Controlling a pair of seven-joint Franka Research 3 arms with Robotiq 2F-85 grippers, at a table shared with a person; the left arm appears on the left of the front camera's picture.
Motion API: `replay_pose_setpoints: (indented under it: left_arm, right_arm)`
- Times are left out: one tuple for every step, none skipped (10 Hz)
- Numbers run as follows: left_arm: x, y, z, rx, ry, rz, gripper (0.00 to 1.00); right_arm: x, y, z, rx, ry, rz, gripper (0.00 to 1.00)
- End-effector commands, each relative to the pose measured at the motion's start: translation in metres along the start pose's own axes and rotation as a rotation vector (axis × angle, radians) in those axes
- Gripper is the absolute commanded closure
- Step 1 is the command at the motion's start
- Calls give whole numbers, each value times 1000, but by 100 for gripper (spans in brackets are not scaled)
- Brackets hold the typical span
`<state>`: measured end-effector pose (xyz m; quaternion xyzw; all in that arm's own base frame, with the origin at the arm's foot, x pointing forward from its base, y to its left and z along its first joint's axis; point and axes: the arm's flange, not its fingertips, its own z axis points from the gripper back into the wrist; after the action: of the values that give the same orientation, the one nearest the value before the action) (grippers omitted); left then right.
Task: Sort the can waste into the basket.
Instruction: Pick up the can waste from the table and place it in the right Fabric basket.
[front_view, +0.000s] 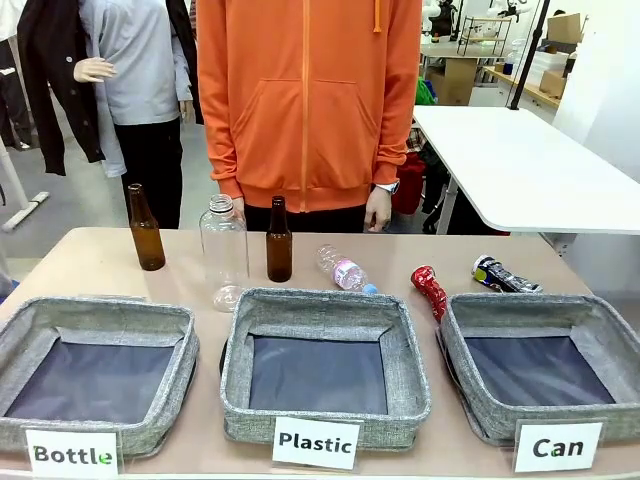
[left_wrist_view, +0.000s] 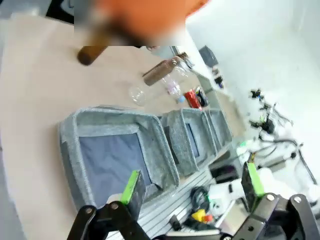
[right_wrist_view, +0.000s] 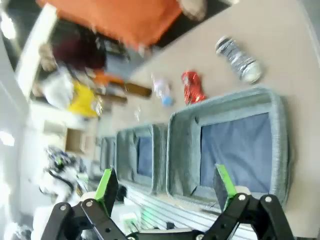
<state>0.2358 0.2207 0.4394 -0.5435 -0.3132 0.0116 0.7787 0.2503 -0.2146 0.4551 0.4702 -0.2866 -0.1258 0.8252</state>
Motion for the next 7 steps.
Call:
replay_pose_setpoints:
  left_arm:
    - [-16, 26, -51, -97, -47, 99, 0]
    - [-15, 27, -72, -108, -61, 119, 0]
    - [-14, 23, -88, -103, -87, 79, 0]
    - [1, 39, -18, -63, -59, 128, 0]
    - [1, 39, -18, -63, -59, 128, 0]
    - [1, 39, -18, -63, -59, 128, 0]
    - [1, 39, -18, -63, -59, 128, 0]
  right_arm:
    - [-1, -27, -7, 93, -92, -68, 0]
    - [0, -35, -5, 77, -123, -102, 0]
    - [-3, -35, -5, -5, -169, -71, 0]
    - [-2, -37, 11, 54, -105, -119, 0]
    - [-2, -37, 11, 54, -105, -119, 0]
    - [-2, -37, 11, 54, -105, -119, 0]
    - [-2, -37, 11, 54, -105, -119, 0]
